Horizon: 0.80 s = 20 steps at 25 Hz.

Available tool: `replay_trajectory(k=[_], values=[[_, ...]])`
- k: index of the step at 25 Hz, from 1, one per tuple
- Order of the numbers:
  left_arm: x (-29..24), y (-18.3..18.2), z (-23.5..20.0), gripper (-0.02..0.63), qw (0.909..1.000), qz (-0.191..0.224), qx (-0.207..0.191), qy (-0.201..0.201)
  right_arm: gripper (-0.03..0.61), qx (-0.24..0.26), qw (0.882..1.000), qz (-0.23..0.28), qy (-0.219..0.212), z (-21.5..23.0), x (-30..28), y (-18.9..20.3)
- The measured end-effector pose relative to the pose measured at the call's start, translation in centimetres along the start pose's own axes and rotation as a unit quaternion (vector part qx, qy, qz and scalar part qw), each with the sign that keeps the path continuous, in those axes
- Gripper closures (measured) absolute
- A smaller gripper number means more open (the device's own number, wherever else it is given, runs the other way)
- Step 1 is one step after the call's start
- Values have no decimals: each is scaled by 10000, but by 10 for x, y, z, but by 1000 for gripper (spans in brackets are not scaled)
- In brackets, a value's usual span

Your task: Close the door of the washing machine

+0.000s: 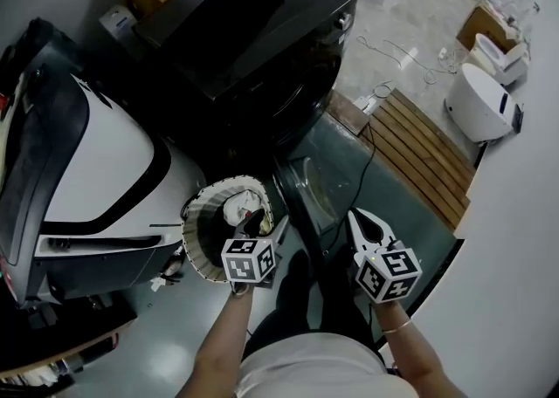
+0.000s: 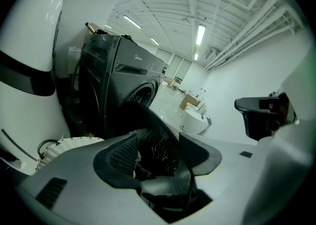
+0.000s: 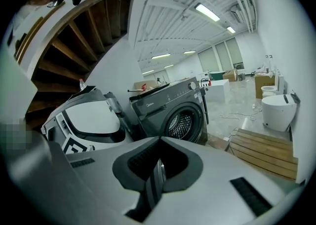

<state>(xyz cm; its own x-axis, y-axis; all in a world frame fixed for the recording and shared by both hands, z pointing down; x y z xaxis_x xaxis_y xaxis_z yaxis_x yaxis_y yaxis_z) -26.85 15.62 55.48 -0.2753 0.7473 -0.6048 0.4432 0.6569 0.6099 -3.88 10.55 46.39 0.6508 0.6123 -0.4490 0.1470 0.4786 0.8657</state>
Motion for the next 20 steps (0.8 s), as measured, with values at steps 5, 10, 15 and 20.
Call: replay_trajectory(k=[5, 10, 15, 20], values=[[-1, 30, -7, 334, 9996, -271, 121, 15, 569, -72, 9997, -178, -160, -9, -13, 18], [0, 61, -5, 325, 9976, -672, 75, 126, 569, -118, 9993, -294, -207, -14, -17, 33], [-5, 95, 0, 319, 9931, -1136, 137, 258, 569, -197, 9992, -336, -107, -7, -13, 43], [-14, 121, 16, 316, 9858, -1608, -104, 462, 569, -278, 9991, -325, 29, 5, -2, 50]])
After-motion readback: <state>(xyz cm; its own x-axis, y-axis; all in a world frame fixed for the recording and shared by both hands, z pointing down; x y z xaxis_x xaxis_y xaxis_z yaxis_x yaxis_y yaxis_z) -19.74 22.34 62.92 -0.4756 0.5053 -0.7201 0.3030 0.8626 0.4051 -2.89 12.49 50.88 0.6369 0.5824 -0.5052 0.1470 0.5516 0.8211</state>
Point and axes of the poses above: the fingertips, and each gripper's own axes: x backward along the fingers, z to its right, y out of its underside, the point moved 8 cm from there along x, backward along the fingers, and after that the axes turned 10 degrees about x, right-handed, at the moved point
